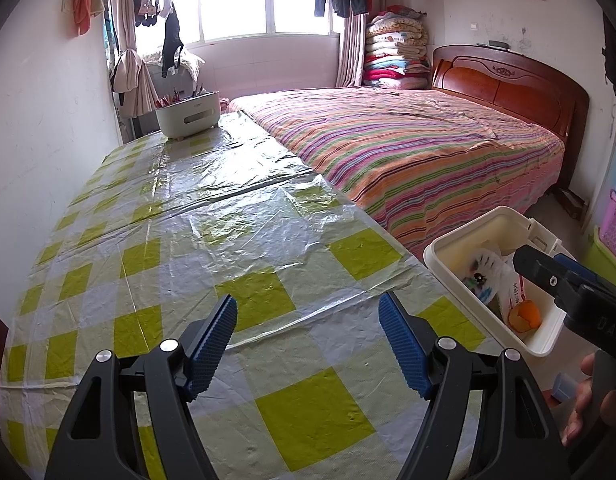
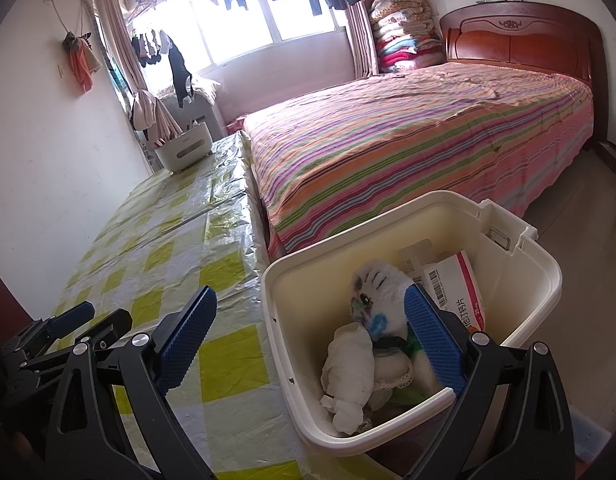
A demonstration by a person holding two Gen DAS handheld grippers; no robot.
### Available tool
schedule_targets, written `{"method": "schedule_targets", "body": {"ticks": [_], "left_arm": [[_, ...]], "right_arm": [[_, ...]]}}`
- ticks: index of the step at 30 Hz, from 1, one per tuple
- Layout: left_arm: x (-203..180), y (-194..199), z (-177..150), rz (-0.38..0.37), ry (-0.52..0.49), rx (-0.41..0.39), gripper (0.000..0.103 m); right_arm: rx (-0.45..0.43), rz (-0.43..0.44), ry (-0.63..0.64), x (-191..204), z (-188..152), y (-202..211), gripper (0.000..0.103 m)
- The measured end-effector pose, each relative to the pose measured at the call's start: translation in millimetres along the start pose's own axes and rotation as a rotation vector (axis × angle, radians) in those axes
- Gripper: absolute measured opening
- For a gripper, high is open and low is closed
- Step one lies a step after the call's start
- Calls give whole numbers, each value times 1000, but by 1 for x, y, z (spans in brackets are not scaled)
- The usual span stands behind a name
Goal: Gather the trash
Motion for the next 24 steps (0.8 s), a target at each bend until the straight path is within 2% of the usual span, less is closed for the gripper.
{"method": "schedule_targets", "body": {"ticks": [18,24], "left_arm": [[4,0,1,16,-3,9,71],[2,0,1,-11,-1,18,71]], "right_arm": [[-1,7,1,2,0,0,93],[0,8,2,4,-1,-2,93]]}}
Point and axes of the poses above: each gripper's, at about its wrist camera, not at the fingertips, and y roughly against the way its jaws point, x to its left, z to its top, the point moved 2 cm from there along -y, roughly the way its jaws point, and after that the axes turned 8 degrees about z, right-handed, at the moved point
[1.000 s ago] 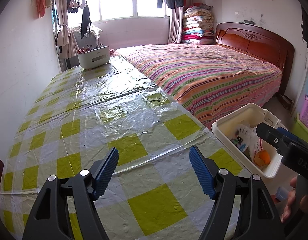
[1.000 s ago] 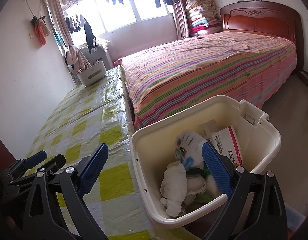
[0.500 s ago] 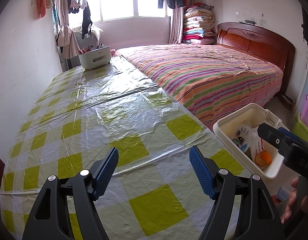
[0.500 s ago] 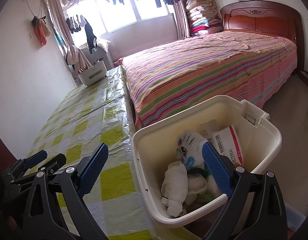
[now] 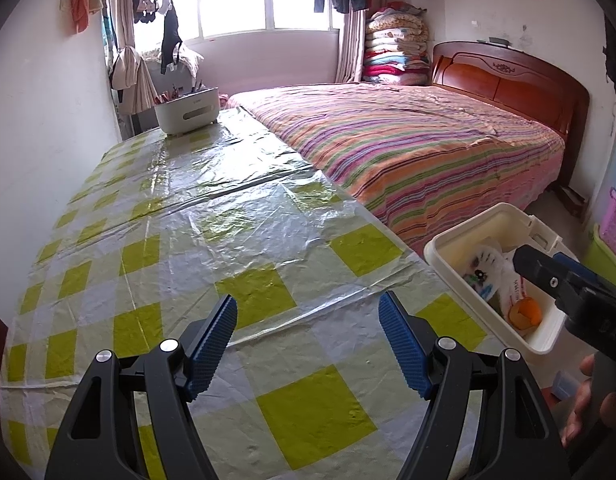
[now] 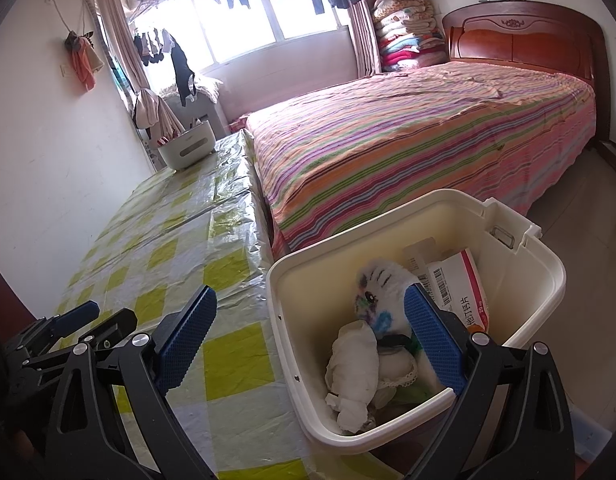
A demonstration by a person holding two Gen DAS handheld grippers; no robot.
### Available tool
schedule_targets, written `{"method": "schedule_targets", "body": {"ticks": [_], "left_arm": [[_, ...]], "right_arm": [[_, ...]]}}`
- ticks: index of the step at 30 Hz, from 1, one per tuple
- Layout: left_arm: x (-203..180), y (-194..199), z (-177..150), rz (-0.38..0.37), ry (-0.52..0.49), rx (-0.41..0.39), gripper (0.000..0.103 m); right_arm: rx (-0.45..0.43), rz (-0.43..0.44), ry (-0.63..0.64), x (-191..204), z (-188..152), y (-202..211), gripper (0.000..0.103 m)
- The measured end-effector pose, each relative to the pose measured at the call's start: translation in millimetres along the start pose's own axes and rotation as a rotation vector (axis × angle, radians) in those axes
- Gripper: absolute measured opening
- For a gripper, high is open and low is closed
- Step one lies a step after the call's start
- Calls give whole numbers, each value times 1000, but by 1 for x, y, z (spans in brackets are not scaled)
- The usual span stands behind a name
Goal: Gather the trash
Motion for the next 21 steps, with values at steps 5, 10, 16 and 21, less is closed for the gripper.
{"method": "schedule_targets", "body": {"ticks": [5,10,16,21], "left_arm": [[0,4,2,-14,13,-19,71],[2,11,4,8,20,-72,71],[1,4,4,28,10,-42,71],[2,-1,3,31,4,-18,71]], "right_arm": [[0,0,0,0,0,0,93],[1,2,-1,0,-1,-1,93],[1,3,-2,0,-1,-1,93],[10,19,-7,5,-4,-6,93]]}}
Point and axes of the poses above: each gripper's, at about its wrist camera, not at the fingertips, and y roughly against the way its jaws point, x to its left, z to its top, the point moved 2 cm from there along -y, roughly the way its jaws point, and after that the axes turned 8 degrees about z, right-handed, at the moved point
